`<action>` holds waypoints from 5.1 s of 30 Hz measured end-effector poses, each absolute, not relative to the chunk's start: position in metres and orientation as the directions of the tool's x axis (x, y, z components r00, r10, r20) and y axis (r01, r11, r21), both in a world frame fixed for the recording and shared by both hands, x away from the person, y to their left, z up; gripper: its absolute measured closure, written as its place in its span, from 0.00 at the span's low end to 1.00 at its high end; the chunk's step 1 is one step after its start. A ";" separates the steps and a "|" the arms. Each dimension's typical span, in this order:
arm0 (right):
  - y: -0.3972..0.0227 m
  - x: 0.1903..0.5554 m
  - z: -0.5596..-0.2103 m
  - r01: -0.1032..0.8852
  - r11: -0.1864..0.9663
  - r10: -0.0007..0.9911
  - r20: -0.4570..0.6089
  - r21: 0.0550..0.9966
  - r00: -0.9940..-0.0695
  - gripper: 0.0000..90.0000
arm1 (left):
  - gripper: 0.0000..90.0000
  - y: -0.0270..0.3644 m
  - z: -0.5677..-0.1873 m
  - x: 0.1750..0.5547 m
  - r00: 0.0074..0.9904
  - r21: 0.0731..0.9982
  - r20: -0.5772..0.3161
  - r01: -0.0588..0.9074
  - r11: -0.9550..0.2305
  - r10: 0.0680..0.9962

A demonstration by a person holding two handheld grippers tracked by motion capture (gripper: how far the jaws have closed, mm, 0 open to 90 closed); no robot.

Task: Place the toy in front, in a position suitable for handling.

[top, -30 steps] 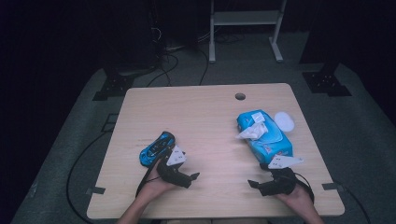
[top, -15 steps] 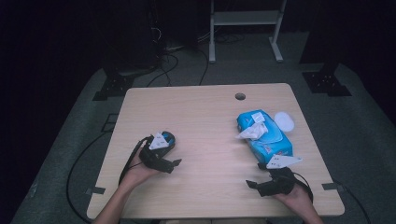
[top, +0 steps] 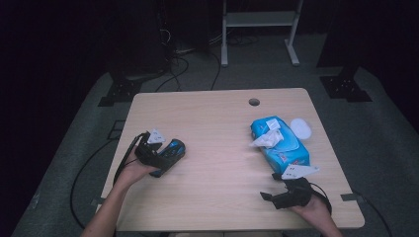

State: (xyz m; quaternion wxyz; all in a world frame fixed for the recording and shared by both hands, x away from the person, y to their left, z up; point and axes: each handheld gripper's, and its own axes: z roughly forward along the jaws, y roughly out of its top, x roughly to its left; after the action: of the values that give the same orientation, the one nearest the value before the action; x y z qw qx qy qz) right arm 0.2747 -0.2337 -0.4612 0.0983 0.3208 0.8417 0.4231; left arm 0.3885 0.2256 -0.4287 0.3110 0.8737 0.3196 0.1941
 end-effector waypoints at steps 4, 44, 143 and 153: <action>-0.232 0.274 -0.462 0.459 0.444 0.617 0.109 0.770 -0.779 0.17 | 0.08 0.228 -0.433 0.394 0.721 0.630 0.137 0.465 -0.622 0.679; -0.229 0.274 -0.465 0.464 0.471 0.595 0.118 0.750 -0.795 0.17 | 0.26 0.208 -0.447 0.427 0.769 0.326 0.019 0.599 -0.731 0.639; -0.247 0.386 -0.422 0.487 0.354 0.836 -0.038 0.798 -0.547 0.90 | 0.11 0.090 -0.437 0.343 0.967 0.636 0.086 0.132 -0.760 0.240; -0.251 0.363 -0.386 0.393 0.375 0.803 -0.083 0.839 -0.590 0.95 | 0.11 0.117 -0.450 0.337 0.943 0.699 0.091 0.169 -0.695 0.321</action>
State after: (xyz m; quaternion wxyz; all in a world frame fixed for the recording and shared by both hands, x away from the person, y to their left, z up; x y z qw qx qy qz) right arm 0.3628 -0.2510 -0.3860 0.2491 0.3784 0.7908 0.4115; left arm 0.3372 0.1169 -0.4499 0.3672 0.9146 0.1339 0.1033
